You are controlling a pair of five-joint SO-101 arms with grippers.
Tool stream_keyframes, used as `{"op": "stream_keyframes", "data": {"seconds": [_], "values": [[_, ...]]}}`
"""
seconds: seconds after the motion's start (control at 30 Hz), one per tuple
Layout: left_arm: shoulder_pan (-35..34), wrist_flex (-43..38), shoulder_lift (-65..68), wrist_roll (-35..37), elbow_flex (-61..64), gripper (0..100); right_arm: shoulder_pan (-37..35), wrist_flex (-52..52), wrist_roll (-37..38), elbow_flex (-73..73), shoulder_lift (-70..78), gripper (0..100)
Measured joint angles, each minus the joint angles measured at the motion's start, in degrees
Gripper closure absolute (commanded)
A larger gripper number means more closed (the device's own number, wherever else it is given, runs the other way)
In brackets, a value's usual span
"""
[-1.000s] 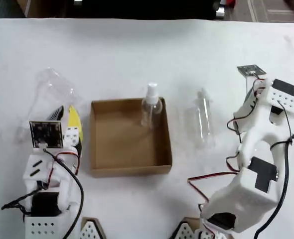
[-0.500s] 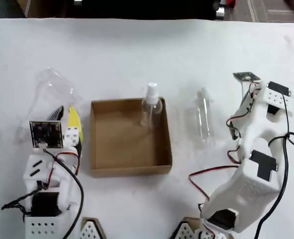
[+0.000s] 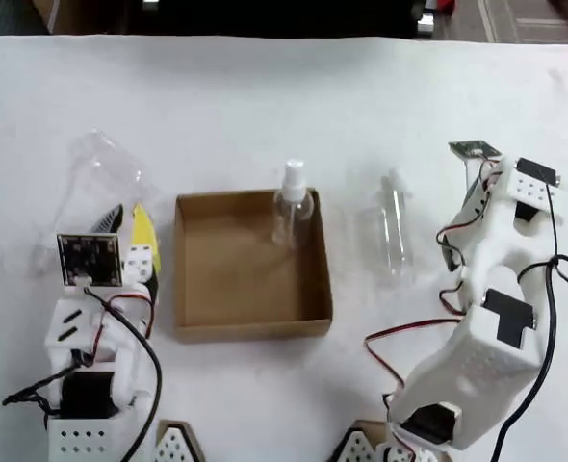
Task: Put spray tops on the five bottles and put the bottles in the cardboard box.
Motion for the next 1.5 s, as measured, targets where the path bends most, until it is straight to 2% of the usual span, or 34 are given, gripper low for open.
{"op": "stream_keyframes", "data": {"seconds": [0.13, 0.37, 0.77, 0.93, 1.17, 1.23, 1.33, 1.43, 1.5], "values": [[0.0, 0.0, 0.0, 0.0, 0.0, 93, 0.0, -1.58, 0.0, 1.41, 0.0, 83.0], [0.0, 0.0, 0.0, 0.0, 0.0, 93, 0.0, -2.2, 0.0, 1.58, 0.0, 96.7], [0.0, 0.0, 0.0, 0.0, 0.0, 93, -0.09, -2.9, 1.49, 1.76, 1.76, 97.2], [0.0, 0.0, 0.0, 0.0, 0.0, 93, -0.09, 3.87, 2.81, -0.53, -5.54, 97.2], [0.0, 0.0, 0.0, 0.0, 0.0, 93, -0.18, 7.21, 4.75, 0.09, -20.13, 96.5], [0.0, 0.0, 0.0, 0.0, 0.0, 93, -2.11, 9.32, 9.14, 2.02, -23.21, 93.5], [0.0, 0.0, 0.0, 0.0, 0.0, 93, -7.21, 12.22, 17.58, 7.3, -27.43, 82.3], [0.0, 0.0, 0.0, 0.0, 0.0, 93, -10.11, 10.55, 22.59, 14.68, -31.91, 70.3], [0.0, 0.0, 0.0, 0.0, 0.0, 93, -10.37, 7.21, 25.93, 20.13, -35.08, 68.0]]}}
